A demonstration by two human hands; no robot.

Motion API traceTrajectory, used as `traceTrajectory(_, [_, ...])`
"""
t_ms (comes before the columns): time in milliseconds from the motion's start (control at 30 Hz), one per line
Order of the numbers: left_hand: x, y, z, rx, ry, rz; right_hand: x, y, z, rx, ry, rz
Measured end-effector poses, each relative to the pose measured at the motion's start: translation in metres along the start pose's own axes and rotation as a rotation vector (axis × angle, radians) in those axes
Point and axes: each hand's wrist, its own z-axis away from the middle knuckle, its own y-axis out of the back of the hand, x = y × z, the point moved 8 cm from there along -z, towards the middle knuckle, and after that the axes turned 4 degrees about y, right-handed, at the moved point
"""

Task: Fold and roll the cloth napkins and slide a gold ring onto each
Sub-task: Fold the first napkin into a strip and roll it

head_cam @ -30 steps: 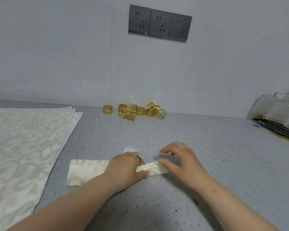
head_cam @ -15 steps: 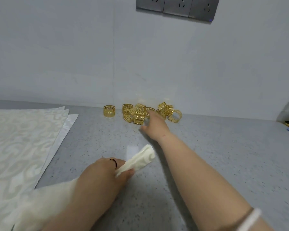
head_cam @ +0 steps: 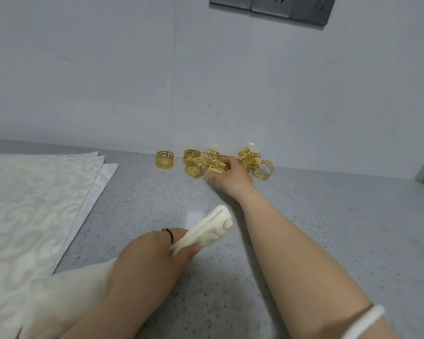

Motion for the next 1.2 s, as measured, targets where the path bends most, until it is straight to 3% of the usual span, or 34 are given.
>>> traceTrajectory(133, [-0.001, -0.001, -0.001, 0.019, -0.030, 0.011, 0.006, 0.025, 0.041, 0.002, -0.092, -0.304])
traceTrajectory(400, [0.010, 0.011, 0.020, 0.091, -0.043, 0.213, 0.006, 0.056, 0.168, -0.139, -0.287, -0.662])
traceTrajectory(600, [0.036, 0.004, 0.053, 0.107, -0.089, 0.291, -0.003, 0.063, 0.227, 0.058, -0.287, -1.036])
traceTrajectory(767, [0.043, 0.002, 0.058, 0.131, -0.117, 0.232, -0.008, 0.076, 0.227, 0.151, -0.152, -0.870])
traceTrajectory(1067, [0.057, 0.001, 0.058, 0.068, -0.313, 0.002, -0.016, 0.082, 0.215, -0.035, 0.047, -0.663])
traceTrajectory(1200, [0.057, -0.002, 0.057, 0.056, -0.315, -0.032, -0.022, 0.067, 0.219, -0.153, 0.086, -0.515])
